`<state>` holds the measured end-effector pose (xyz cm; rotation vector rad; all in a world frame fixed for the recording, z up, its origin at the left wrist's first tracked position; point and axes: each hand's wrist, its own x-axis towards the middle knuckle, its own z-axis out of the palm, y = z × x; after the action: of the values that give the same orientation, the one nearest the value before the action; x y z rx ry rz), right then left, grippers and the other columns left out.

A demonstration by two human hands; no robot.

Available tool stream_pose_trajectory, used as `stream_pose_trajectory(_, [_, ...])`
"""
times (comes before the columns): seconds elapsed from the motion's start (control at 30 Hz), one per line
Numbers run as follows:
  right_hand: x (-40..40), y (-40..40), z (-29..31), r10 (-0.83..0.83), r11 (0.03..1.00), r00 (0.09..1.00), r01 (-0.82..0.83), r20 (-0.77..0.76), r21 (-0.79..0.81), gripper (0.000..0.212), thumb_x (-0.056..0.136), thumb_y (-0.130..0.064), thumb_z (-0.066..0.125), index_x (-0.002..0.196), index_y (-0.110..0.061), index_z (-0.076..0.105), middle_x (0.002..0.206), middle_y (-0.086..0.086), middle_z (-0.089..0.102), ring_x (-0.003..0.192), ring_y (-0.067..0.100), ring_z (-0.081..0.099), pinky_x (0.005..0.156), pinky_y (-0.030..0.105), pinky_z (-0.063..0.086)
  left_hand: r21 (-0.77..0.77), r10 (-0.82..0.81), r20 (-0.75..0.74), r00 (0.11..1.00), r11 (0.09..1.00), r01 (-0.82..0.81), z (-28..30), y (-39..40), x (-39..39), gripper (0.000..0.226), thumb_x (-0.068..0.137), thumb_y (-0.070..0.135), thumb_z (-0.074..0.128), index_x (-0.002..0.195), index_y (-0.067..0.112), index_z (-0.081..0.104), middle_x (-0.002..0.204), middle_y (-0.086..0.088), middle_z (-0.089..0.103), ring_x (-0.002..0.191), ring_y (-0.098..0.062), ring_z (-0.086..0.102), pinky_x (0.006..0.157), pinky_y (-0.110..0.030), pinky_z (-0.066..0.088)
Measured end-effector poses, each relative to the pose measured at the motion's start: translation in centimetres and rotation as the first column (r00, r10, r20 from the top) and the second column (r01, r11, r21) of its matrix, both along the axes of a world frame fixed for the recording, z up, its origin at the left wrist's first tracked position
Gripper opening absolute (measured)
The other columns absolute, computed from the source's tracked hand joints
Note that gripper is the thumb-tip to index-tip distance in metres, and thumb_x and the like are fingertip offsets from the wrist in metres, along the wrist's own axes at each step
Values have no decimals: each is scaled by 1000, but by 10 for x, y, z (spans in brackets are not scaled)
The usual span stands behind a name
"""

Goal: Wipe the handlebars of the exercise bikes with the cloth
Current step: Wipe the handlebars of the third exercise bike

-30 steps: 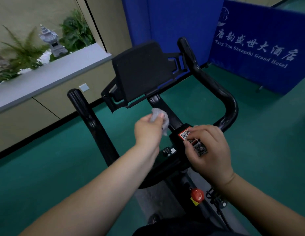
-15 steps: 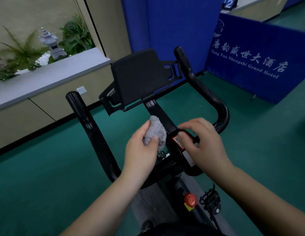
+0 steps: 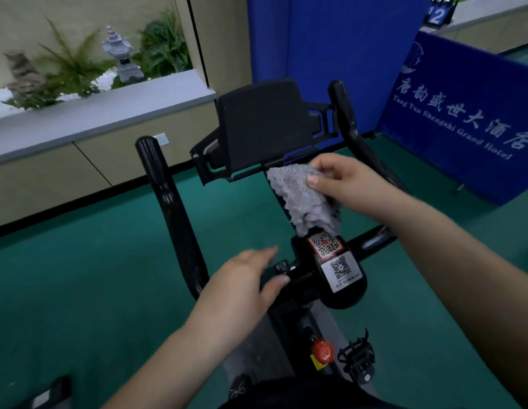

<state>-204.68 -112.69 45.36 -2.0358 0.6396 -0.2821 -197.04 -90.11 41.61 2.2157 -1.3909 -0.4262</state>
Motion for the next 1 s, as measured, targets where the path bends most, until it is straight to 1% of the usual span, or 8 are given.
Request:
stream_pose_trajectory(0.07, [5, -19, -2, 73, 983, 986, -96, -147, -158, 7, 89, -27, 63, 86, -21, 59, 77, -5, 57, 68, 6, 50, 71, 27, 40, 102, -83, 125, 989, 992, 71, 0, 4, -6, 51, 88, 56, 47, 134, 36, 42, 124, 12, 57, 111, -10, 55, 90, -27, 45])
stream_pose_trajectory(0.2, [17, -29, -21, -39, 912, 957, -84, -288, -402, 22, 87, -30, 65, 108, -24, 62, 107, 0, 52, 90, 16, 54, 87, 29, 43, 132, -96, 222, 970, 989, 67, -6, 6, -10, 53, 88, 61, 38, 136, 39, 37, 123, 15, 56, 112, -12, 54, 85, -27, 44])
stream_pose_trajectory(0.33, [18, -12, -27, -99, 962, 954, 19, -282, -273, 35, 94, -23, 54, 129, -17, 56, 119, 8, 63, 91, 18, 56, 76, 22, 39, 109, -105, 210, 972, 991, 83, -10, 6, -6, 52, 88, 62, 38, 134, 39, 39, 116, 15, 59, 107, -12, 57, 83, -29, 47])
stream_pose_trajectory(0.47, [19, 4, -31, -138, 987, 961, 112, -240, -116, 50, 91, -40, 57, 134, -14, 53, 135, 6, 57, 119, 20, 55, 94, 24, 39, 106, -103, 218, 970, 991, 81, -11, 6, -5, 52, 87, 62, 37, 132, 37, 41, 115, 14, 60, 104, -12, 59, 81, -31, 50])
stream_pose_trajectory(0.7, [63, -13, -38, -294, 903, 944, 326, -151, 281, 61, 66, -43, 82, 106, -1, 64, 112, 12, 66, 104, 24, 62, 96, 44, 51, 100, -88, 219, 972, 993, 67, -11, 5, -7, 50, 87, 61, 41, 130, 37, 47, 113, 17, 63, 102, -11, 61, 77, -29, 50])
stream_pose_trajectory(0.83, [54, -14, -27, -177, 927, 954, 245, -244, 284, 48, 74, -31, 79, 100, 6, 64, 93, 15, 66, 84, 26, 62, 91, 51, 51, 101, -86, 234, 968, 993, 64, -11, 6, -8, 50, 86, 61, 41, 129, 36, 49, 112, 17, 64, 101, -11, 62, 76, -28, 50])
stream_pose_trajectory(0.9, [31, -13, -24, -81, 953, 939, 171, -335, 250, 35, 77, -25, 78, 98, 0, 65, 96, 17, 71, 87, 30, 69, 90, 47, 54, 98, -81, 236, 968, 993, 59, -11, 6, -8, 50, 86, 60, 41, 129, 36, 49, 113, 17, 63, 101, -11, 61, 77, -28, 49])
stream_pose_trajectory(1.0, [11, -14, -28, -46, 951, 923, 158, -383, 267, 54, 71, -20, 81, 117, -3, 59, 106, 14, 69, 91, 23, 69, 94, 36, 53, 97, -75, 245, 967, 994, 52, -10, 5, -9, 49, 87, 60, 41, 130, 37, 47, 114, 17, 62, 103, -11, 60, 78, -27, 47])
